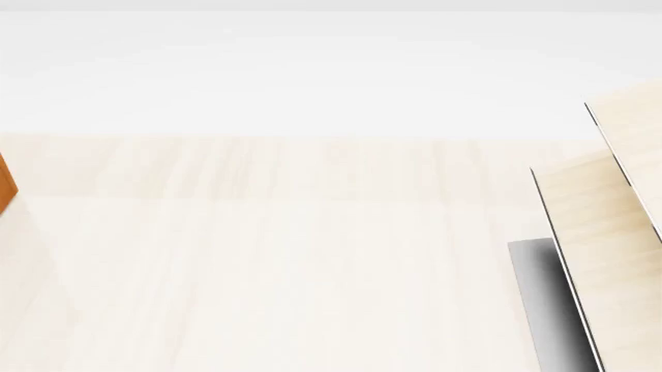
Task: Close the top drawer of the cabinet and put the bowl on top of it.
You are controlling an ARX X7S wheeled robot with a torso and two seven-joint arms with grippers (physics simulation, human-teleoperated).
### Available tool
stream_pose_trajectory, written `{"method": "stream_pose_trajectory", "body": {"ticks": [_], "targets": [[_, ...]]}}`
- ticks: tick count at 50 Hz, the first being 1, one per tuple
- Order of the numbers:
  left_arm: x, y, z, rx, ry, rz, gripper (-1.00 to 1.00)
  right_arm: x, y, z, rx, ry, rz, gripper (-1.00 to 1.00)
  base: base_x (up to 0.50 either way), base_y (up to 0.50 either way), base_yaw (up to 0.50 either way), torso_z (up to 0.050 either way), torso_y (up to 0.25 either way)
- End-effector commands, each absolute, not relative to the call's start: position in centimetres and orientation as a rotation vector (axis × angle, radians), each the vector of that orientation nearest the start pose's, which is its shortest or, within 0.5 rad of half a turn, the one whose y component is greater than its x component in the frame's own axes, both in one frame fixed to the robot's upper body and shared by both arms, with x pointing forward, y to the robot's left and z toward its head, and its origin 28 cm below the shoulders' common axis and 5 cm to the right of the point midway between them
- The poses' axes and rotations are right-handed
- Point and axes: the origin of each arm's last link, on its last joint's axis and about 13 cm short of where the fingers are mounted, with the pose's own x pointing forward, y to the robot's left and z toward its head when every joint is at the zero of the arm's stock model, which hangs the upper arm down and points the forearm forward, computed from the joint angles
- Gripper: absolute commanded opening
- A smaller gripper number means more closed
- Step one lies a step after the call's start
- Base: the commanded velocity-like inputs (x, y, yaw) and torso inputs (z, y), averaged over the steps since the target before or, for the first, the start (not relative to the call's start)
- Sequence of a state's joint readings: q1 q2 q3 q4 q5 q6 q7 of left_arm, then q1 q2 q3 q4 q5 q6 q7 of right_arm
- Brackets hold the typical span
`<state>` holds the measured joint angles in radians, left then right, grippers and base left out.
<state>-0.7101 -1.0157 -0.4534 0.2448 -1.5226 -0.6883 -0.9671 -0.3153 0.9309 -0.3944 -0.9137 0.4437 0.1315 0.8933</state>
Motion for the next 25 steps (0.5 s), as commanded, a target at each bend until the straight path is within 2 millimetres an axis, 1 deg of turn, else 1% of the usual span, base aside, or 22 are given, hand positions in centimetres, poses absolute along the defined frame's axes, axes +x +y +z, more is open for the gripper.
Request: {"method": "stream_pose_trajectory", "body": {"ticks": [1, 8, 13, 18, 21, 25], "targets": [[16.6, 37.3, 33.2, -0.400, -0.383, 0.540, 1.00, 10.0, -12.7, 12.7, -0.139, -0.123, -0.021, 1.00, 0.00, 0.00, 0.00, 0.000, 0.000], [15.2, 36.5, 32.7, -0.369, -0.407, 0.534, 1.00, 9.8, -12.8, 12.7, -0.135, -0.126, -0.019, 1.00, 0.00, 0.00, 0.00, 0.000, 0.000], [14.5, 35.7, 31.7, -0.346, -0.404, 0.504, 1.00, 9.8, -12.8, 12.7, -0.134, -0.127, -0.016, 1.00, 0.00, 0.00, 0.00, 0.000, 0.000], [14.0, 35.1, 30.6, -0.336, -0.407, 0.489, 1.00, 9.7, -13.0, 12.7, -0.133, -0.127, -0.020, 1.00, 0.00, 0.00, 0.00, 0.000, 0.000], [14.1, 34.6, 29.6, -0.312, -0.387, 0.475, 1.00, 9.7, -13.0, 12.6, -0.136, -0.125, -0.020, 1.00, 0.00, 0.00, 0.00, 0.000, 0.000], [14.1, 34.3, 29.0, -0.294, -0.379, 0.464, 1.00, 9.7, -13.0, 12.7, -0.139, -0.124, -0.021, 1.00, 0.00, 0.00, 0.00, 0.000, 0.000]]}}
